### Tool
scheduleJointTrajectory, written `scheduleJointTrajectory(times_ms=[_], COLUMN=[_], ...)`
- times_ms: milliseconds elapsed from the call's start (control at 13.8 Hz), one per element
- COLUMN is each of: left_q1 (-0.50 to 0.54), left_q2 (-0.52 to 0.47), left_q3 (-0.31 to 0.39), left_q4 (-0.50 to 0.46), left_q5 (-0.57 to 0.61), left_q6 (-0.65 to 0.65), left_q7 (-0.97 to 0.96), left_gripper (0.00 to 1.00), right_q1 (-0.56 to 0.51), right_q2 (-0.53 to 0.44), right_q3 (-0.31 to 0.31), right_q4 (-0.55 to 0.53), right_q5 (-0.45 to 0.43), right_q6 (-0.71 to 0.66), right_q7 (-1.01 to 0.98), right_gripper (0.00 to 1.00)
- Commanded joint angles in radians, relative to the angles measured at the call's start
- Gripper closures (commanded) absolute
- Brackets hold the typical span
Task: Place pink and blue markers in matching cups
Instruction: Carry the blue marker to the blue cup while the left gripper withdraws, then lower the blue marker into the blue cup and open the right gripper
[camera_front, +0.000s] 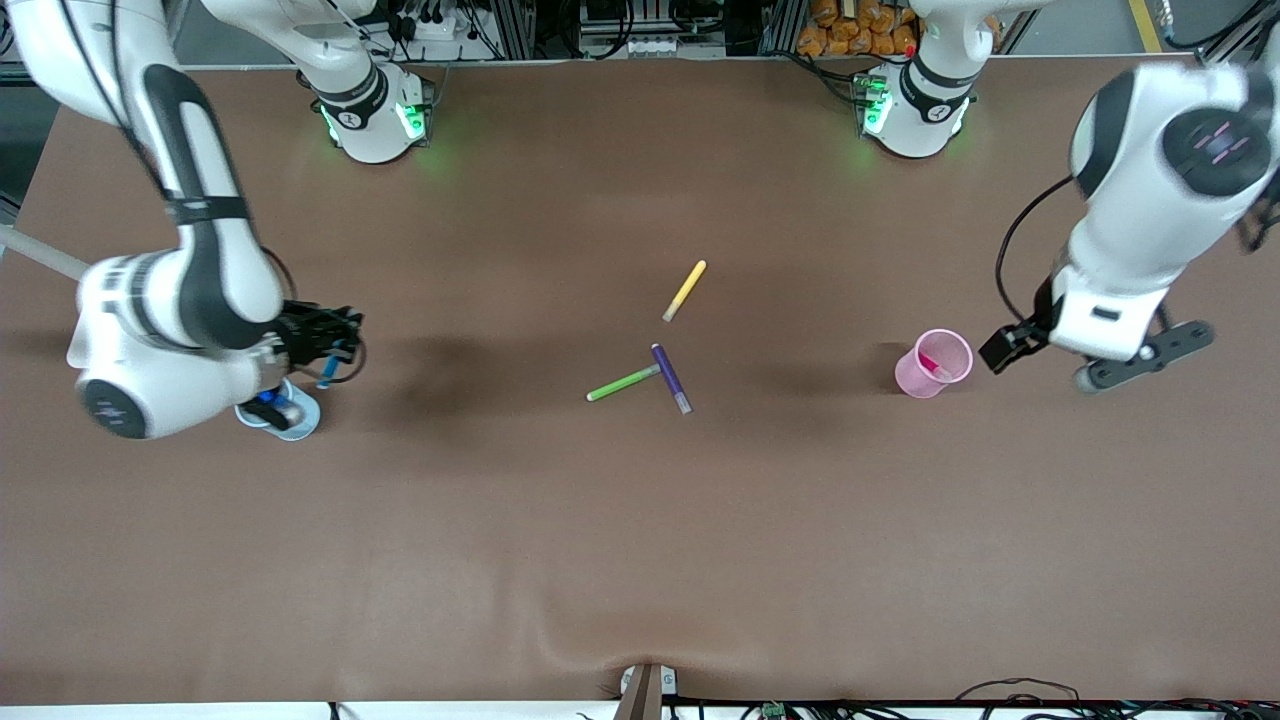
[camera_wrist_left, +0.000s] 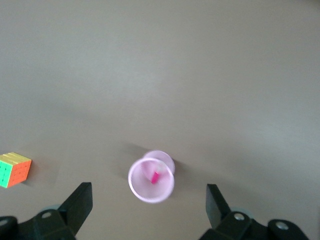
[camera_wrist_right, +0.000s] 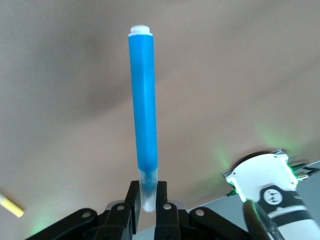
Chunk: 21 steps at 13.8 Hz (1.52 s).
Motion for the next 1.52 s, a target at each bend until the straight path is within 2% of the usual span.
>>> scheduleJointTrajectory(times_ms=[0, 217, 434, 578, 651, 795, 1446], left_q1=[0.018, 0.057, 0.122, -0.040, -0.072, -0.091, -0.087], left_q2=[0.017, 0.007, -0.041, -0.075, -0.089, -0.127, -0.121], left_q3=[-0.007, 0.012, 0.028, 0.195, 0.243, 0.252, 0.248], left_q4=[0.191, 0.260, 0.254, 0.217, 0.214, 0.174, 0.188], left_q5=[-0.100, -0.140, -0.146, -0.142, -0.146, -0.147, -0.162], left_q6=[-0.188, -0.296, -0.338, -0.348, -0.374, -0.382, -0.376], left_q7=[0.074, 0.168, 0.346, 0.394, 0.402, 0.401, 0.405], left_gripper=[0.00, 0.00, 0.00, 0.00, 0.00, 0.00, 0.00], right_q1=[-0.068, -0.121, -0.138, -0.140, -0.140, -0.141, -0.192], right_q2=[0.008, 0.031, 0.068, 0.080, 0.088, 0.111, 0.166], right_q3=[-0.001, -0.001, -0.001, -0.001, -0.001, -0.001, -0.001], right_q4=[0.060, 0.077, 0.076, 0.076, 0.076, 0.076, 0.077], right_q5=[-0.016, -0.042, -0.032, -0.032, -0.030, -0.030, -0.028], right_q6=[-0.056, -0.056, -0.053, -0.050, -0.042, -0.037, -0.019], right_q7=[-0.085, -0.159, -0.163, -0.163, -0.165, -0.191, -0.266], right_gripper=[1.00, 1.00, 1.00, 1.00, 1.00, 1.00, 1.00])
